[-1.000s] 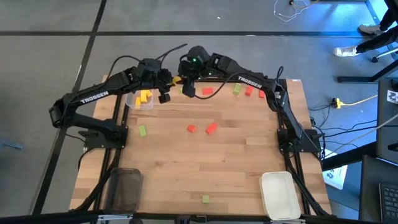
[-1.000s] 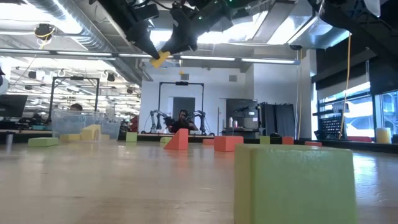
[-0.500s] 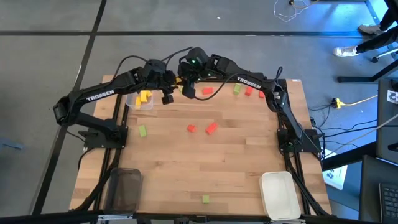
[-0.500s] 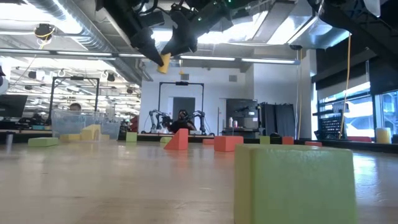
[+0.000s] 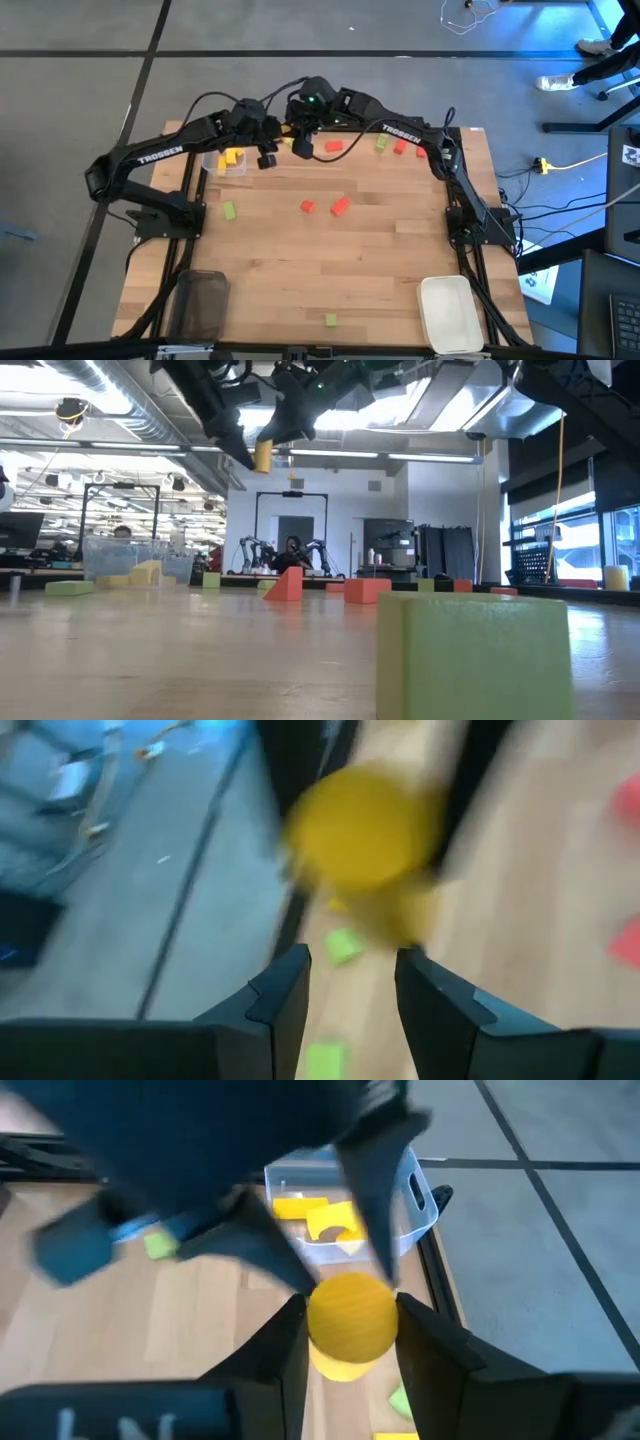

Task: Sort & place blocks by color
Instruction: Put the yellow block into the transparent bin

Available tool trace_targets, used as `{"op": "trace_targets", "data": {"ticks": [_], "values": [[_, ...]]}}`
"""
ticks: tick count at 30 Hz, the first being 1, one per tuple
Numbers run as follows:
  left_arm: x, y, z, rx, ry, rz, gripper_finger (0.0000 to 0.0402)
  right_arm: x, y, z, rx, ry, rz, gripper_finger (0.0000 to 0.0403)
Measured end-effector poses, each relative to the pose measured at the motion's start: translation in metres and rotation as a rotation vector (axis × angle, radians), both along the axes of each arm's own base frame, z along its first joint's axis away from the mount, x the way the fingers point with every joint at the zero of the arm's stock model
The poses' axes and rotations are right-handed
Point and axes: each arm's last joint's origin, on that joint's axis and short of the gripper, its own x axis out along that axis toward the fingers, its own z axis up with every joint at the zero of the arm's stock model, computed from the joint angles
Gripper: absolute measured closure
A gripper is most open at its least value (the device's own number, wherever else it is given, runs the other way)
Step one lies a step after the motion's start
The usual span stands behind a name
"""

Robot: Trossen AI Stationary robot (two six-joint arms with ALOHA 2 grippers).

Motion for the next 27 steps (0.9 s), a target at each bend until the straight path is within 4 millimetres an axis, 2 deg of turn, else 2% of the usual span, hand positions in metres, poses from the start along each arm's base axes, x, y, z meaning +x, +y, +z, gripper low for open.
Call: {"op": "trace_targets", "data": {"ticks": [4, 10, 15, 18, 21, 27], "values": [[-0.012, -0.004, 0.006, 0.041, 0.036, 0.093, 0.0264, 0.001, 0.001, 0.001, 0.001, -0.01, 0.006, 0.0284], [-0.034, -0.014, 0.02, 0.023, -0.019, 0.139, 0.0264, 0.002, -0.004, 0.006, 0.015, -0.078, 0.044, 0.0284], [-0.053, -0.029, 0.035, 0.034, -0.062, 0.047, 0.0264, 0.001, -0.008, 0.008, 0.06, -0.12, 0.099, 0.0284], [-0.064, -0.04, 0.046, 0.088, -0.089, -0.012, 0.0264, -0.002, -0.015, 0.009, 0.176, -0.142, 0.131, 0.0284], [-0.072, -0.053, 0.054, 0.124, -0.117, -0.076, 0.0264, -0.005, -0.023, 0.01, 0.251, -0.159, 0.128, 0.0284], [-0.083, -0.07, 0.064, 0.125, -0.214, -0.116, 0.0264, -0.008, -0.032, 0.011, 0.291, -0.175, 0.099, 0.0284]]}}
